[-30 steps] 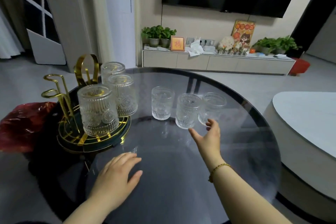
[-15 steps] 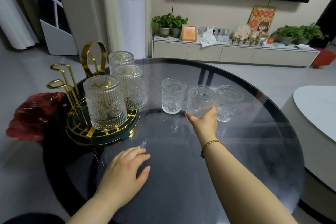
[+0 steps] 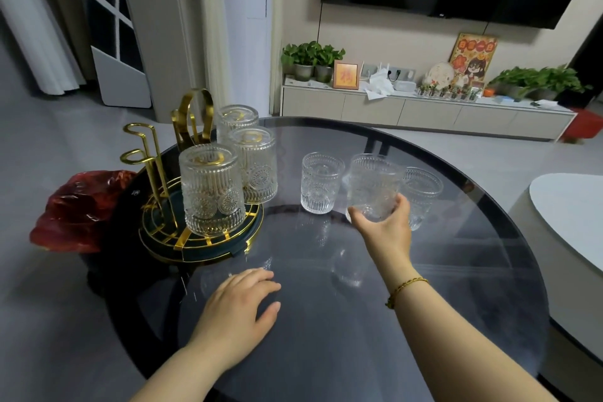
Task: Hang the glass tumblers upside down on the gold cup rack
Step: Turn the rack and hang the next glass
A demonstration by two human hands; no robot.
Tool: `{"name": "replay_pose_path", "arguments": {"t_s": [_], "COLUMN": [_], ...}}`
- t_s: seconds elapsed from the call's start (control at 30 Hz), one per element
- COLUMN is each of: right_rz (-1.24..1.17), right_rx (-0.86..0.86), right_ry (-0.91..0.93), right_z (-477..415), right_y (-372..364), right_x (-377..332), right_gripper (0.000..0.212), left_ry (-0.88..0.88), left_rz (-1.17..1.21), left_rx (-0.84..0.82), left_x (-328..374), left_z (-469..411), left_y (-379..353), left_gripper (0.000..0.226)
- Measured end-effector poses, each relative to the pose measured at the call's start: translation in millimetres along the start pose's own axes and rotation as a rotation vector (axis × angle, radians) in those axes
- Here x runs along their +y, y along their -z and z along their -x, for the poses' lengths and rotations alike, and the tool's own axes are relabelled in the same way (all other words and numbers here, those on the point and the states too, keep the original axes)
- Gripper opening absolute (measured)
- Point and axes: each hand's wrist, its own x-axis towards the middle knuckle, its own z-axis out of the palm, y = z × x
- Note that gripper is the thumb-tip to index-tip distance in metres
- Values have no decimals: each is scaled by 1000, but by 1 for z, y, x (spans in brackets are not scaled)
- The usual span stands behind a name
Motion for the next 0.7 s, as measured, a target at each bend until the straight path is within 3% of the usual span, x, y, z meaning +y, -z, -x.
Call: {"name": "replay_pose_path", "arguments": {"t_s": [0.17,0.3,0.43,0.53,0.7], "right_rz": [-45,-88,-28,-6,67], "right_rx": [-147,-195,-243,-247,-300], "right_ry": [143,166,211,274,353], "right_z": [-7,-13,-20,-26,-38], "right_y": [23,21,2,-17,-62], "right_x": [-57,-105,-152,-186,-241], "right_gripper": [72,73,75,72,68], "left_ry": [0,108,238,205,180], "left_rz": [79,49,-24,-92,-91], "left_rx": [229,391,268,160,107], "left_x": [-14,-49,-83,-103,-126], "left_z": [12,23,22,14,-1], "left_y": [18,43,66,68,67], "left_gripper": [28,36,73,103,102]}}
